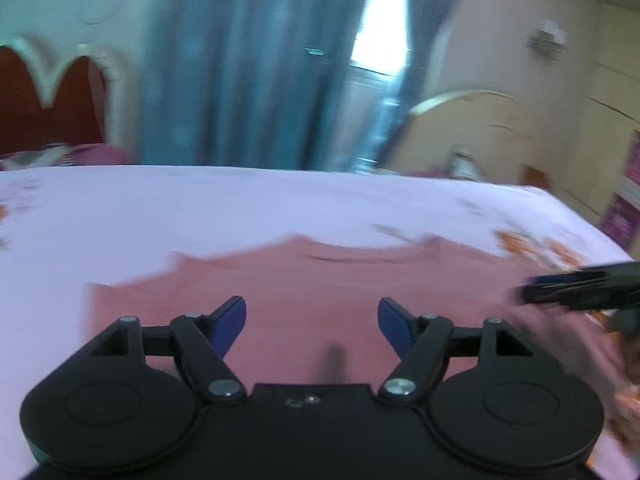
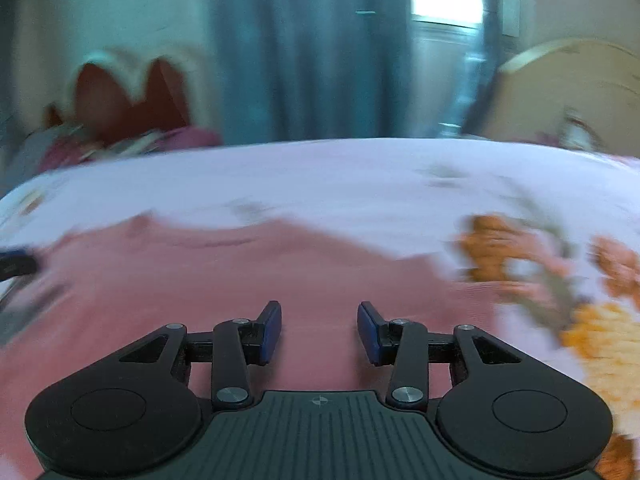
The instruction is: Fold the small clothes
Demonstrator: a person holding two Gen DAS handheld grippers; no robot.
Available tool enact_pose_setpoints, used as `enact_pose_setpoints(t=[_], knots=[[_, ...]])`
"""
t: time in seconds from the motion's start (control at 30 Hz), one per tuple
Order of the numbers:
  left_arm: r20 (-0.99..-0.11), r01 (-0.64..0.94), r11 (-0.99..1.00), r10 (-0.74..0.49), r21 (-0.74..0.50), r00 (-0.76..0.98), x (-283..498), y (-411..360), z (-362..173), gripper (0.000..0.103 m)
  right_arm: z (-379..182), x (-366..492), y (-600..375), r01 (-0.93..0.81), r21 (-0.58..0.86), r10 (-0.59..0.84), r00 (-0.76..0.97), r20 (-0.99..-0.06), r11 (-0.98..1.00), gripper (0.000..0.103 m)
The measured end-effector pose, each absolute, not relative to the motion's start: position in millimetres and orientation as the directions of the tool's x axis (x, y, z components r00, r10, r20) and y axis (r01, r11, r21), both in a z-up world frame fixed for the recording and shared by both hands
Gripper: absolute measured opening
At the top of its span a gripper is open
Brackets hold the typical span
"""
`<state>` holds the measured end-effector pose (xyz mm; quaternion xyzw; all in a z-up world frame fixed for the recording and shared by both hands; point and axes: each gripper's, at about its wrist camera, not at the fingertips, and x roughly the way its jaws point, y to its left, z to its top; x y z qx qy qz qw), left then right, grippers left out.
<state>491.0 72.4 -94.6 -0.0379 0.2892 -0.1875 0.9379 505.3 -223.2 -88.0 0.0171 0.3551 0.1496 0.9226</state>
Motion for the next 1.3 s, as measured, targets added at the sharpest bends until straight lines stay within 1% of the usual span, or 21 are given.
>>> enact_pose_setpoints(t=[0.07,0.2,0.27,0.37,0.47,0.5,0.53,0.57,0.63,0.73,0.77,0.87,1.0,1.1,1.23,1.3], knots=[[-0.542,0.371,0.909,-0.412,-0.190,0.732,482.3,53.9,-100.9,0.072,-92.5,496.6,-194.0,-0.334,0.139,0.340,0.676,-0.653,0.932,0.062],[-0.597,0.385,0.904,-0.414,-0.184,0.687,470.0,39.7,-117.7,0.072,-101.1,483.6,-165.7,-0.397,0.133,0.379,0.644,-0.664,0.908,0.062],[-0.597,0.368,0.914,-0.393,-0.171,0.699,467.4,49.8,-122.2,0.072,-100.4,478.8,-169.7,-0.408,0.102,0.368,0.653,-0.662,0.907,0.061],[-0.600,0.303,0.939,-0.338,-0.163,0.725,462.7,84.3,-122.0,0.072,-103.9,475.7,-207.4,-0.307,0.096,0.292,0.691,-0.662,0.947,0.061],[-0.618,0.226,0.969,-0.240,-0.104,0.749,457.4,115.6,-123.6,0.073,-109.2,472.8,-265.1,-0.130,0.104,0.166,0.713,-0.682,0.986,0.061],[-0.620,0.211,0.972,-0.226,-0.099,0.752,455.6,123.3,-124.2,0.073,-110.6,471.1,-279.3,-0.084,0.105,0.134,0.707,-0.694,0.991,0.061],[-0.617,0.196,0.974,-0.224,-0.115,0.754,451.9,130.4,-122.6,0.073,-112.5,467.6,-293.0,-0.066,0.133,0.140,0.704,-0.696,0.989,0.061],[-0.618,0.182,0.975,-0.221,-0.127,0.755,448.9,131.9,-120.7,0.073,-112.1,464.9,-297.1,-0.057,0.129,0.132,0.701,-0.701,0.990,0.061],[-0.616,0.170,0.979,-0.203,-0.113,0.761,442.7,122.7,-114.3,0.073,-103.6,455.7,-293.6,-0.064,0.107,0.121,0.708,-0.696,0.992,0.061],[-0.597,0.205,0.970,-0.241,-0.128,0.766,432.2,99.0,-106.3,0.073,-82.3,435.0,-274.5,-0.133,0.144,0.194,0.743,-0.640,0.981,0.061],[-0.598,0.217,0.968,-0.247,-0.123,0.763,430.3,89.2,-104.6,0.073,-78.3,432.0,-262.4,-0.165,0.136,0.214,0.746,-0.631,0.977,0.060],[-0.599,0.253,0.959,-0.277,-0.126,0.751,427.0,62.1,-101.8,0.073,-72.6,427.4,-225.4,-0.263,0.147,0.295,0.719,-0.629,0.954,0.031],[-0.604,0.302,0.944,-0.321,-0.137,0.730,427.7,30.3,-101.0,0.073,-77.5,432.1,-187.4,-0.333,0.149,0.346,0.681,-0.645,0.931,0.031],[-0.644,0.326,0.940,-0.314,-0.105,0.698,432.9,11.8,-111.8,0.076,-86.8,434.3,-167.9,-0.360,0.122,0.346,0.663,-0.664,0.925,0.031],[-0.646,0.335,0.938,-0.312,-0.092,0.697,433.2,11.8,-120.5,0.079,-97.5,438.4,-177.2,-0.326,0.114,0.314,0.669,-0.674,0.939,0.031],[-0.646,0.338,0.937,-0.314,-0.091,0.696,433.5,13.7,-120.1,0.080,-99.8,440.1,-189.2,-0.295,0.148,0.314,0.663,-0.679,0.944,0.031]])
